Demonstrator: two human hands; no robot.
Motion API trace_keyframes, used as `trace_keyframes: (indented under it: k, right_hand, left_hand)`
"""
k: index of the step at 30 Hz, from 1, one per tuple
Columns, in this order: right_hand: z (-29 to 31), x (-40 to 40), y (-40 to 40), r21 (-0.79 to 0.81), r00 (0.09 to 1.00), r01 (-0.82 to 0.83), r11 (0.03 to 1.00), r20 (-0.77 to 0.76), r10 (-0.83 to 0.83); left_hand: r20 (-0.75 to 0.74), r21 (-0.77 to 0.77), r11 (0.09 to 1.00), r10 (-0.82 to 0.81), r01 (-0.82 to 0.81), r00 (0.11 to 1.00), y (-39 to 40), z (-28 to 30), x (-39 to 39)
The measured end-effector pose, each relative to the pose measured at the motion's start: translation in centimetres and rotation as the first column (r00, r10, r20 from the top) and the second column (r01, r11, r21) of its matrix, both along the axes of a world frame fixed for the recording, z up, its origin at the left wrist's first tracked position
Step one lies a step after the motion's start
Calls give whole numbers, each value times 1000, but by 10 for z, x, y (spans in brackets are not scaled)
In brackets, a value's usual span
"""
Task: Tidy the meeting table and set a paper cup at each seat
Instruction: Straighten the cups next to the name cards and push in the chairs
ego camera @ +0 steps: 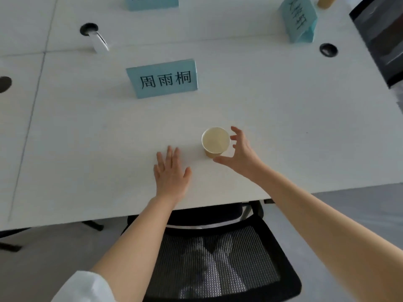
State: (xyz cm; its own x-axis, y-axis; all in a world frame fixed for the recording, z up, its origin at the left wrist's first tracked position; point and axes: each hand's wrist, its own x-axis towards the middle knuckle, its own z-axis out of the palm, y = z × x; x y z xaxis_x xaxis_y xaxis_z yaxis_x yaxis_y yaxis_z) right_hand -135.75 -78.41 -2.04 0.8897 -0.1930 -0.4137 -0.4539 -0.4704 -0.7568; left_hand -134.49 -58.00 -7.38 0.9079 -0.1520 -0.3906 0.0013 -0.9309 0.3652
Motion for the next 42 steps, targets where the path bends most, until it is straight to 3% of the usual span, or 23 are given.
trace_keyframes:
  k: [6, 11, 16, 20, 28, 42]
  right_hand:
    - [-22, 7, 0, 96, 987, -11, 995, 162, -4]
    - [-21, 21, 1, 137, 982, 59, 989, 173, -82]
    - [-13, 60, -15, 105, 972, 82, 991, 211, -102]
    - [-11, 103, -35, 90, 960, 113, 989, 246, -132]
    - [-31, 186, -51, 9, 953, 103, 995, 287, -101]
    - [-38, 228, -40, -6, 956, 57, 998, 290, -53]
  left_hand:
    - [76, 66, 997, -31, 26, 997, -15, -20, 16]
    - [90, 98, 995, -17, 8, 996, -18, -23, 20]
    - [216, 145, 973, -210, 182, 953, -24, -28, 41]
    - [217, 86, 991, -123, 106, 968, -41, -27, 82]
    - [341, 136, 983, -161, 121, 926, -58, -45, 85]
    - [429, 70, 994, -110, 89, 897, -56, -43, 84]
